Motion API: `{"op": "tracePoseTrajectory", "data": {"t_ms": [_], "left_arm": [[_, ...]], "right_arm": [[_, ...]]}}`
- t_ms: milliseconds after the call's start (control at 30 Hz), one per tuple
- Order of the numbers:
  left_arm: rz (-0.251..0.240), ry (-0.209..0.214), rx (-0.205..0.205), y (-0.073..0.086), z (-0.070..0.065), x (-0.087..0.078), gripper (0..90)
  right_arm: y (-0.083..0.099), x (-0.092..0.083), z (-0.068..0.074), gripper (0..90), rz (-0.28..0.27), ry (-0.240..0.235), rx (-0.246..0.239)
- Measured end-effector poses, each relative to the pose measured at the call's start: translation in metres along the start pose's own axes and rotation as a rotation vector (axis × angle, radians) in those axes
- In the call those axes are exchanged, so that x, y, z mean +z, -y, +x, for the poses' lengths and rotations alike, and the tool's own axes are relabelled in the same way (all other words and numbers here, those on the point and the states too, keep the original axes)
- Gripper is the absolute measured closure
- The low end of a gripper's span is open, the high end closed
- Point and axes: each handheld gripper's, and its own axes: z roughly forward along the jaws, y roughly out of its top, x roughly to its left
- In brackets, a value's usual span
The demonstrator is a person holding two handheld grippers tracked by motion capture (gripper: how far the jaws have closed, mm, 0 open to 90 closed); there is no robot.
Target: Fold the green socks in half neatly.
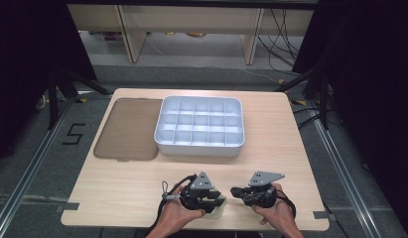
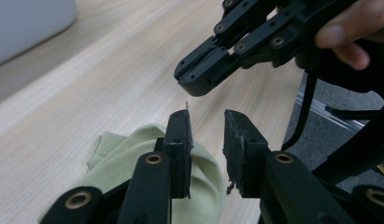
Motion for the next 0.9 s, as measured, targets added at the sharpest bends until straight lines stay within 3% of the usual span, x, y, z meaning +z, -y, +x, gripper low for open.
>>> {"op": "tracePoseTrajectory", "data": {"t_ms": [200, 233, 300, 333, 367, 400, 467, 500, 533, 633, 767, 867, 900], "left_arm": [[-0.007, -0.017, 0.018, 0.005, 0.006, -0.022, 72.6], [-0.006, -0.030, -0.002, 0.008, 0.008, -0.025, 73.4], [-0.005, -0.036, 0.016, 0.010, 0.011, -0.028, 76.1], [0.009, -0.064, -0.003, 0.019, 0.017, -0.033, 77.2], [0.016, -0.073, -0.013, 0.023, 0.020, -0.035, 77.9], [0.016, -0.073, -0.013, 0.023, 0.020, -0.035, 78.5], [0.030, -0.095, -0.034, 0.033, 0.026, -0.037, 79.3], [0.049, -0.091, -0.009, 0.035, 0.030, -0.038, 79.7], [0.034, -0.097, -0.038, 0.038, 0.029, -0.036, 79.9], [0.052, -0.088, -0.038, 0.042, 0.030, -0.034, 80.1], [0.069, -0.089, -0.025, 0.043, 0.028, -0.029, 80.1], [0.110, -0.095, 0.009, 0.044, 0.029, -0.020, 80.6], [0.126, -0.088, 0.027, 0.045, 0.030, -0.017, 80.7]], "right_arm": [[-0.004, -0.004, 0.005, 84.7, -0.030, 0.005, -0.002], [-0.006, -0.005, 0.007, 84.6, -0.033, 0.002, 0.003], [-0.008, -0.005, 0.010, 84.6, -0.037, -0.013, -0.015], [-0.010, -0.005, 0.013, 84.5, -0.050, -0.007, -0.026], [-0.011, -0.004, 0.016, 84.4, -0.047, -0.014, -0.015], [-0.013, -0.004, 0.017, 84.3, -0.050, -0.024, -0.044], [-0.015, -0.002, 0.021, 84.3, -0.050, -0.032, -0.049], [-0.016, -0.001, 0.023, 84.3, -0.052, -0.031, -0.048], [-0.017, 0.000, 0.026, 84.2, -0.048, -0.038, -0.044], [-0.019, 0.004, 0.031, 84.0, -0.045, -0.056, -0.072], [-0.021, 0.008, 0.037, 83.8, -0.036, -0.063, -0.085], [-0.021, 0.010, 0.037, 83.8, -0.032, -0.071, -0.104], [-0.021, 0.010, 0.038, 83.8, -0.027, -0.071, -0.089]]}}
